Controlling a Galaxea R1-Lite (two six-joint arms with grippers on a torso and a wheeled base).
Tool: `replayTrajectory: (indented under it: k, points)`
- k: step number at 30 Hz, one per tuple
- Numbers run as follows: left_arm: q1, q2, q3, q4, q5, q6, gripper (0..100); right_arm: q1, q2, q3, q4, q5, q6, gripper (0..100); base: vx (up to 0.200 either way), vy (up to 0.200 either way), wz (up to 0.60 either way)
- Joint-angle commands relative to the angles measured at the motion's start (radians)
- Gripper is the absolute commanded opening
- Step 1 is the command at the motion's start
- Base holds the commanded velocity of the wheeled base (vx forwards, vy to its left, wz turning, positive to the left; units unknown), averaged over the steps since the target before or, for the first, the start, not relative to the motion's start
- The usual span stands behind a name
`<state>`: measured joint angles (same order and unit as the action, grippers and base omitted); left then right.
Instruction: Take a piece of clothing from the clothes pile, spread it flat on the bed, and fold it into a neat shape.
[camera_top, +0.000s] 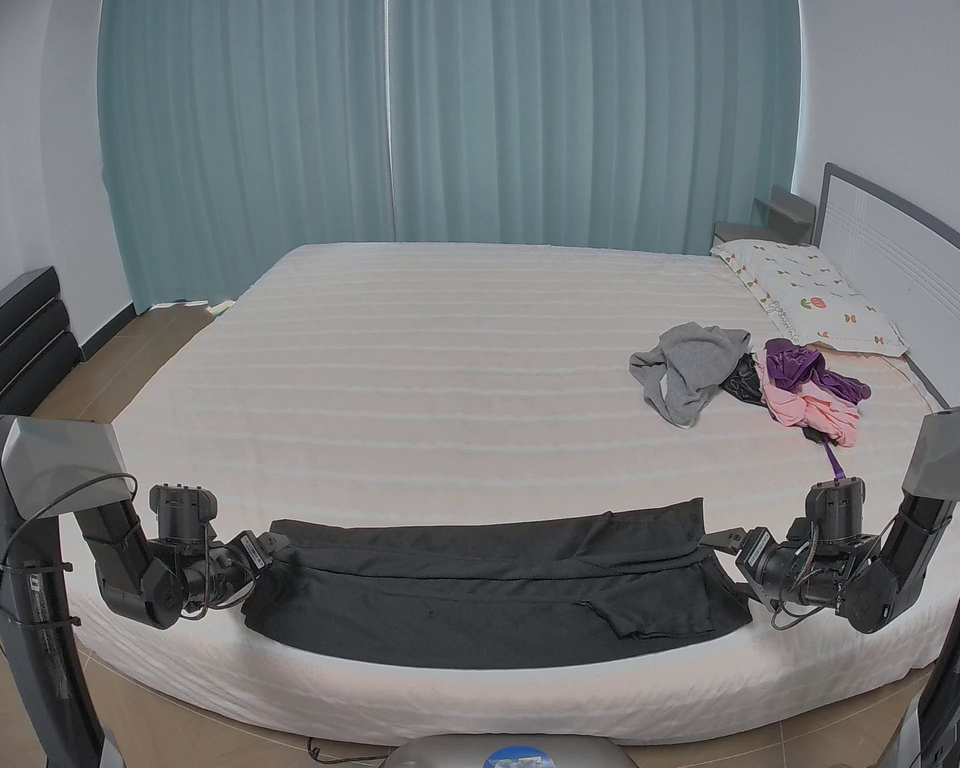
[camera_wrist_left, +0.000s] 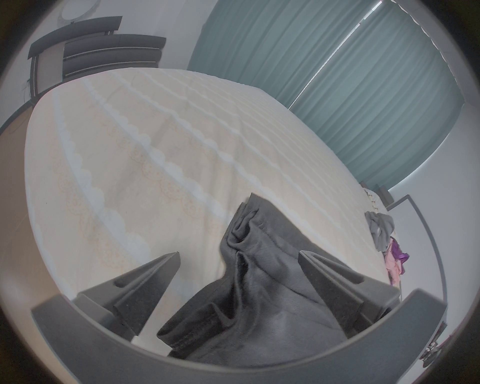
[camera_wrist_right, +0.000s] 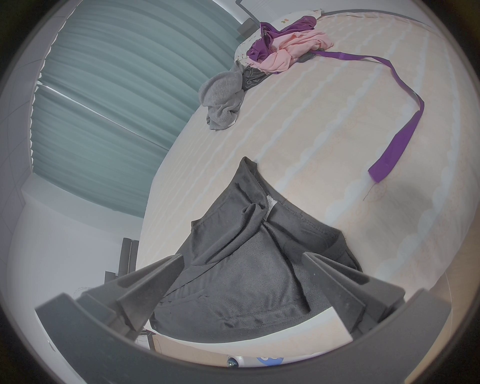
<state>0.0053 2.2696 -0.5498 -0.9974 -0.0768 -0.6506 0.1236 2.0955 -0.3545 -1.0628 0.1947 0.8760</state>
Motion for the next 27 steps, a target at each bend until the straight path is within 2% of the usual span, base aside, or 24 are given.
replayTrajectory:
  k: [1, 9, 11, 12, 13, 18, 27]
  points:
    - [0.039, -0.079, 0.001, 0.008, -0.049, -0.012, 100, 0.001, -0.003, 0.000, 0.000, 0.000, 0.000, 100, 0.000, 0.000, 0.00]
    - [0.024, -0.099, -0.033, 0.046, -0.155, 0.000, 100, 0.001, 0.000, -0.001, 0.000, 0.000, 0.000, 100, 0.000, 0.000, 0.00]
    - [0.015, -0.068, -0.064, 0.065, -0.196, 0.043, 100, 0.001, 0.000, -0.001, 0.000, 0.000, 0.000, 100, 0.000, 0.000, 0.00]
    - [0.015, -0.065, -0.067, 0.065, -0.198, 0.046, 100, 0.001, 0.000, -0.001, 0.000, 0.000, 0.000, 100, 0.000, 0.000, 0.00]
    - [0.015, -0.028, -0.096, 0.085, -0.201, 0.109, 100, 0.001, -0.003, -0.006, 0.000, 0.000, 0.000, 100, 0.000, 0.000, 0.00]
    - [0.013, 0.019, -0.125, 0.132, -0.179, 0.217, 100, 0.001, -0.002, -0.006, 0.000, 0.000, -0.002, 100, 0.000, 0.000, 0.00]
    - [0.002, 0.048, -0.145, 0.128, -0.158, 0.244, 100, 0.008, 0.003, -0.006, 0.000, 0.000, -0.002, 100, 0.000, 0.000, 0.00]
